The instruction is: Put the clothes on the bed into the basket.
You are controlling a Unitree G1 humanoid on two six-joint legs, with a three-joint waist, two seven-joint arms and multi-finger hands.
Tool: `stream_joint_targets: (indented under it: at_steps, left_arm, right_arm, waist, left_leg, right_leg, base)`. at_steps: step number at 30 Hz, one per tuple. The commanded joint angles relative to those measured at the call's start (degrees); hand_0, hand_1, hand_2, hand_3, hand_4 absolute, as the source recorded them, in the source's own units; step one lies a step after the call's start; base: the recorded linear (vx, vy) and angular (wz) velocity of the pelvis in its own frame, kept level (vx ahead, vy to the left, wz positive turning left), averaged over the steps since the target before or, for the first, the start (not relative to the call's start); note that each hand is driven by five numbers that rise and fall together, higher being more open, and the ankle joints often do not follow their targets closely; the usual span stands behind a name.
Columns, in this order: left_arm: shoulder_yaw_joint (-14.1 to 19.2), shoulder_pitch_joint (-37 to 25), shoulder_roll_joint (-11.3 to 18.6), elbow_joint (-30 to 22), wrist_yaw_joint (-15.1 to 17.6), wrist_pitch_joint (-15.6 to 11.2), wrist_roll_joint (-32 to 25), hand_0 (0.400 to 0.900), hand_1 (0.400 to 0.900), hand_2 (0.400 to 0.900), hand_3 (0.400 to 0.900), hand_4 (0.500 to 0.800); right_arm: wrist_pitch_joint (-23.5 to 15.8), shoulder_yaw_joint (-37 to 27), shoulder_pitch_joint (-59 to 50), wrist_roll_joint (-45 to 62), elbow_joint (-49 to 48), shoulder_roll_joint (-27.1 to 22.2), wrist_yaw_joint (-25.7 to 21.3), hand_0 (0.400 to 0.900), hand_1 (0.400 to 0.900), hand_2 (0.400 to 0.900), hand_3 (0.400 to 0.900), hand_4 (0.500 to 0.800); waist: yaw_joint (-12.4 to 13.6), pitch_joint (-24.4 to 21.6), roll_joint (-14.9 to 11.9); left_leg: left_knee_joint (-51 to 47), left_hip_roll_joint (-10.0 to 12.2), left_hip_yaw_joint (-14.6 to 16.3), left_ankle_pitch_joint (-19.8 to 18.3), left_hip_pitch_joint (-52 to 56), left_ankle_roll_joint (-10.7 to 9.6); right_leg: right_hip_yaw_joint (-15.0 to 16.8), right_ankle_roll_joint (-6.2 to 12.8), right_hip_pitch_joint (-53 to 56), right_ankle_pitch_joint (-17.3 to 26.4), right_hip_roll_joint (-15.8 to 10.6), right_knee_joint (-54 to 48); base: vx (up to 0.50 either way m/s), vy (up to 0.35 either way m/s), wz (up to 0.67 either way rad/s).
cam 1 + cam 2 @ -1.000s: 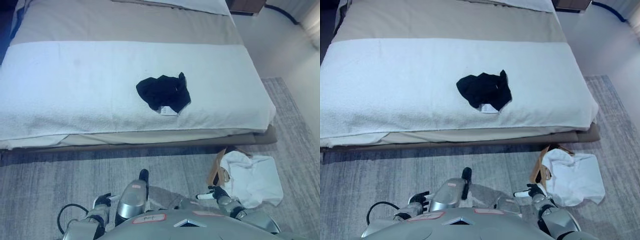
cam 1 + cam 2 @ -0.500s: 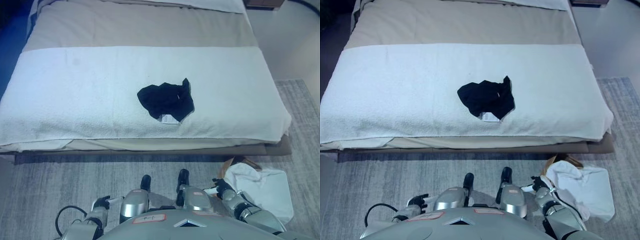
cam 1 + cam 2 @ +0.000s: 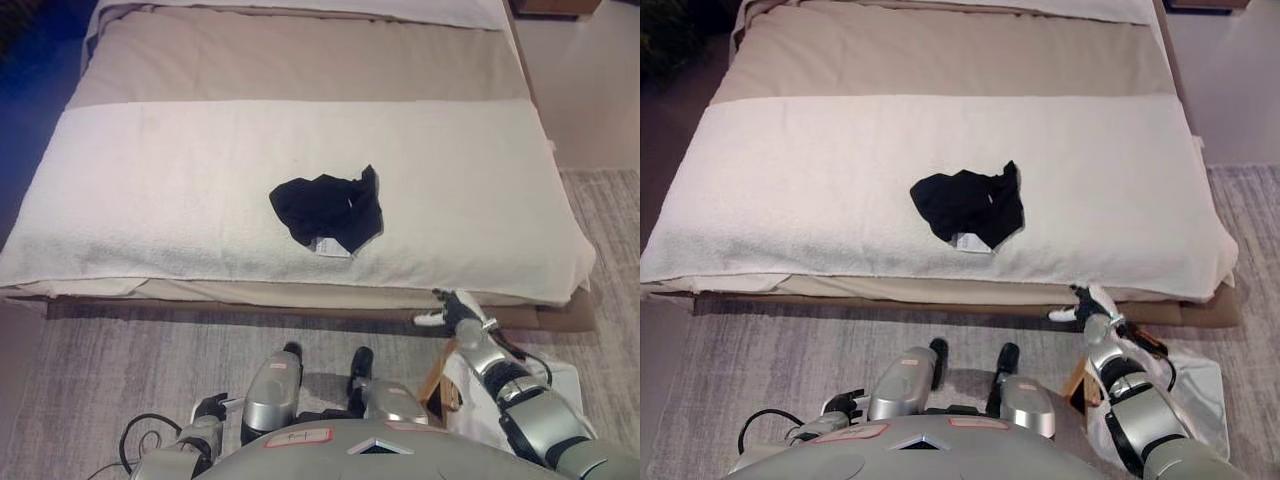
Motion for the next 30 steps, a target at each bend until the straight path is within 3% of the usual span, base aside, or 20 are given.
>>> stream_joint_targets:
  at_steps: [1,6,10,18,30]
  left_arm:
    - [-0.9,2.8,2.1,0.4,3.4,0.4,-0.4,0.900,0.900,0.900,0.900,0.800]
    - [-1.1,3.5,2.1,0.3,3.4,0.5,-0.4,0.900,0.900,0.900,0.900,0.800]
    - [-2.2,2.6,2.7,0.4,4.7,0.2,-1.9,0.900,0.900,0.900,0.900,0.800]
    - [-3.5,-0.1,4.6,0.9,5.6,-0.3,-6.1,0.900,0.900,0.900,0.900,0.800]
    - [-6.7,-3.8,5.9,-0.4,6.2,-0.9,-9.5,0.900,0.900,0.900,0.900,0.800]
  right_arm:
    - [-0.7,4.3,-7.7,-7.1,-6.7,-5.0,-1.7,0.900,0.900,0.900,0.900,0.800]
    - [0.8,6.0,-13.8,-9.2,-10.0,-4.0,-2.4,0.900,0.900,0.900,0.900,0.800]
    - [1.4,8.7,-23.9,-7.7,-5.9,-2.1,-3.6,0.900,0.900,0.900,0.900,0.800]
    - [1.7,13.2,-40.0,-3.6,3.5,0.9,-3.9,0.900,0.900,0.900,0.900,0.800]
    - [1.3,16.1,-49.4,1.0,11.7,5.0,-4.1,0.900,0.900,0.900,0.900,0.800]
  waist:
    - [3.0,-1.1,1.1]
    - [3.9,-2.6,0.0]
    - [5.7,-1.0,-1.3]
    - [8.6,3.8,-2.6]
    - [12.3,9.5,-1.9]
  left_leg:
    - [-9.3,1.2,-1.1,10.7,-2.4,3.2]
    - [-10.4,1.1,0.5,10.0,-1.2,3.2]
    - [-11.2,0.9,0.7,10.8,-2.8,3.2]
    - [-10.9,0.4,-2.7,11.8,-7.3,3.5]
    - [-11.5,-0.7,-8.2,14.4,-13.8,2.9]
  right_leg:
    - [4.0,5.00,3.2,-6.4,1.4,7.4]
    - [5.0,5.98,4.3,-5.9,-0.1,4.5]
    - [4.7,6.10,2.1,-5.5,-0.4,4.5]
    - [1.7,6.06,-2.7,-5.5,-0.3,7.3]
    - [-3.4,5.76,-8.1,-6.0,0.1,9.1]
  base:
    - [0.15,0.069,-0.28]
    - [0.15,0.092,-0.13]
    - [-0.01,0.029,0.08]
    - [-0.03,-0.007,0.25]
    - [0.00,-0.020,0.25]
